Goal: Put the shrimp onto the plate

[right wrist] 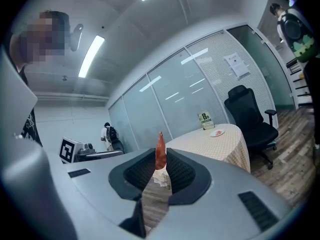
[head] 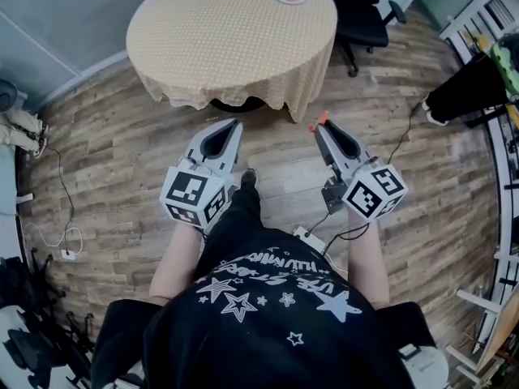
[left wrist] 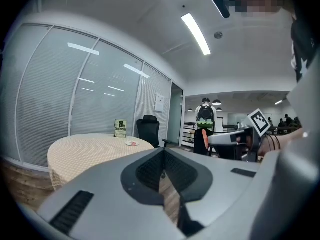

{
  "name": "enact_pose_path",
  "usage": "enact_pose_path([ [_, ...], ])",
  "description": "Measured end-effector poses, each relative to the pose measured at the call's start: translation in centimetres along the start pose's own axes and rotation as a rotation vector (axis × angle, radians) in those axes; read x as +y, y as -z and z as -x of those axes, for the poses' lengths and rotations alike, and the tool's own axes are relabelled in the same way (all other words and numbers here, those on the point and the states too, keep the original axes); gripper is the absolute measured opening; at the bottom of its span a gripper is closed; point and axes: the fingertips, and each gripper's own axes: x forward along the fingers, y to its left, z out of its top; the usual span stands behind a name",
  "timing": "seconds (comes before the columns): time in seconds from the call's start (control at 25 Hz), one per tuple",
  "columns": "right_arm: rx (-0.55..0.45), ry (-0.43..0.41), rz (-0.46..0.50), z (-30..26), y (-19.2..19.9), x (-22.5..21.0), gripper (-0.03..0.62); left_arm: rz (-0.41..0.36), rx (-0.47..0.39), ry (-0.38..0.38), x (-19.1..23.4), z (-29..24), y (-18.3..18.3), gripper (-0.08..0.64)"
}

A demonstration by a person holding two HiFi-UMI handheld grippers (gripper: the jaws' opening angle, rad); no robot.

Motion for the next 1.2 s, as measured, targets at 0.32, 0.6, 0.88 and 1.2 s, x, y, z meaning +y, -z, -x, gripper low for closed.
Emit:
enact_pose_path([
  [0.32,0.034,0.044,-0.012,-6.8,-1.3,-3.9,0.075,0.033,0.003,0.025,6.1,-5.7,-0.4,0.008],
  [0.6,0.028,0.086,-0.029,-12.2,-3.6,-7.4,0.075,0.029,0.008,0.04,11.2,-10.3,-1.9,0.008],
  [0.88,0.047,0.128,-0.054,-17.3,-4.7,-10.5,0.075,0.051,0.026,0.087,15.6,-15.0,-2.9,0.008],
  [1.2,0.034,0.168,-0.057,-21.9,-6.4,-13.2,0.075,0.04,0.034,0.14,19.4,-19.6,-3.7,0.008],
])
